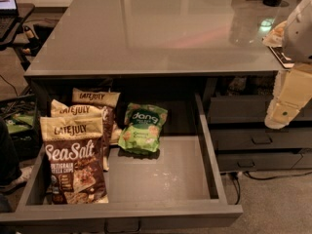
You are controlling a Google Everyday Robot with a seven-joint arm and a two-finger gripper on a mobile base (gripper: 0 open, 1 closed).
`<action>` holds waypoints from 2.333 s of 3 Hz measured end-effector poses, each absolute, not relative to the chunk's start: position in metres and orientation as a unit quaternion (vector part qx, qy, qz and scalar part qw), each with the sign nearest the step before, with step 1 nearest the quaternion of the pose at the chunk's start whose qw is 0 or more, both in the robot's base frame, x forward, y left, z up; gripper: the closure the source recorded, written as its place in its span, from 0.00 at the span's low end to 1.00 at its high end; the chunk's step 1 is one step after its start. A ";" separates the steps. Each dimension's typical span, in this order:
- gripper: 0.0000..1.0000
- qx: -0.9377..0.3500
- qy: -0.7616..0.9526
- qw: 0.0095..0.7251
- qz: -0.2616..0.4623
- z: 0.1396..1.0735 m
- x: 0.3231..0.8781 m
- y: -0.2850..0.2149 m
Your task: Pick green rice chip bag from top drawer and place on counter
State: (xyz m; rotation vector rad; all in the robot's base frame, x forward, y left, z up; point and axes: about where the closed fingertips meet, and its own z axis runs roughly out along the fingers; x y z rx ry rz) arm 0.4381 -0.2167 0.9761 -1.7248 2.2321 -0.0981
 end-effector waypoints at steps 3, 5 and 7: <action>0.00 -0.614 0.776 0.145 -0.012 0.948 0.452 -0.177; 0.00 -0.630 0.766 0.125 0.007 0.924 0.466 -0.145; 0.00 -0.580 0.801 0.146 0.015 0.872 0.495 -0.121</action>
Offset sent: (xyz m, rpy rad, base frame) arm 0.0037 0.0233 -0.0179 0.0407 0.0477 0.0096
